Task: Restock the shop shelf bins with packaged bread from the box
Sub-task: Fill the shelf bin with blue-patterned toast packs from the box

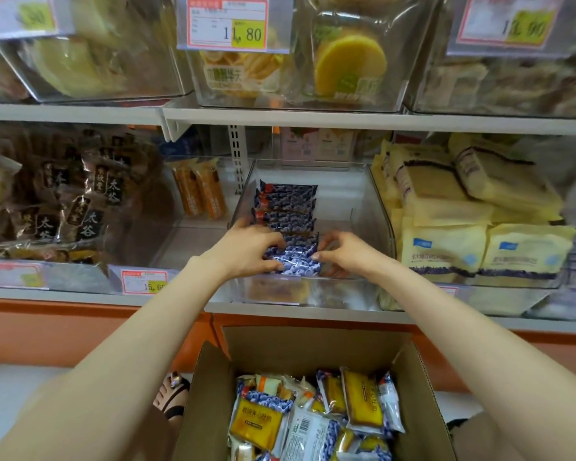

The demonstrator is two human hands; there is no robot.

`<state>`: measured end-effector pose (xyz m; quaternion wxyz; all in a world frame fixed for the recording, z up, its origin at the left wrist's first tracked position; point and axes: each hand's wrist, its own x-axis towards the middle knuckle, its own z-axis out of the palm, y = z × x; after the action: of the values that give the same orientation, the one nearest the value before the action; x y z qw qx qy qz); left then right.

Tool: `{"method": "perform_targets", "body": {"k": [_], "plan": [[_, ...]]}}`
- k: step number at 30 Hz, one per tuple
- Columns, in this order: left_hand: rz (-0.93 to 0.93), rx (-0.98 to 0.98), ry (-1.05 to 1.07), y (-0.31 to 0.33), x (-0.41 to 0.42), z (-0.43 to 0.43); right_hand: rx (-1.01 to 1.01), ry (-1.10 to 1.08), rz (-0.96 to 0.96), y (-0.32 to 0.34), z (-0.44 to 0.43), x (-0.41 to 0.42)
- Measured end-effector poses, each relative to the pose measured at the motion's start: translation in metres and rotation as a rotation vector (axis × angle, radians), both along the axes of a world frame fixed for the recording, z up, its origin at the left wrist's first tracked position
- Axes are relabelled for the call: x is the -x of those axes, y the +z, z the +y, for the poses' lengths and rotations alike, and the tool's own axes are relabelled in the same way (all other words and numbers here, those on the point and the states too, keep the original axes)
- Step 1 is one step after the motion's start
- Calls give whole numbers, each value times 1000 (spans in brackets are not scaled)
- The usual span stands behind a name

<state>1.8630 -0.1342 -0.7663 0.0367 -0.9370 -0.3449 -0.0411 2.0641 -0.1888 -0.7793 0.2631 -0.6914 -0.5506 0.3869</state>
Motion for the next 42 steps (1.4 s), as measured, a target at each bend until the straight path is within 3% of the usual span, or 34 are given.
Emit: {"method": "perform_targets", "body": {"k": [3,9,19,29,33,36,42], "plan": [[-36,48,14,-1,3,3,120,-59,96,-2,3,3],[-25,44,11,2,9,7,166,78,302,4,4,15],[1,-55,20,0,5,4,87,56,62,11,1,2],[-489,361,33,26,28,-35,-236,146,23,44,-46,-5],[-597,549,0,6,24,-73,-150,318,56,31,-81,8],[-561,701,6,-32,21,-99,-8,435,-45,-3,-102,11],[-270,948,201,-144,21,-121,337,490,-249,-73,-146,-21]]}}
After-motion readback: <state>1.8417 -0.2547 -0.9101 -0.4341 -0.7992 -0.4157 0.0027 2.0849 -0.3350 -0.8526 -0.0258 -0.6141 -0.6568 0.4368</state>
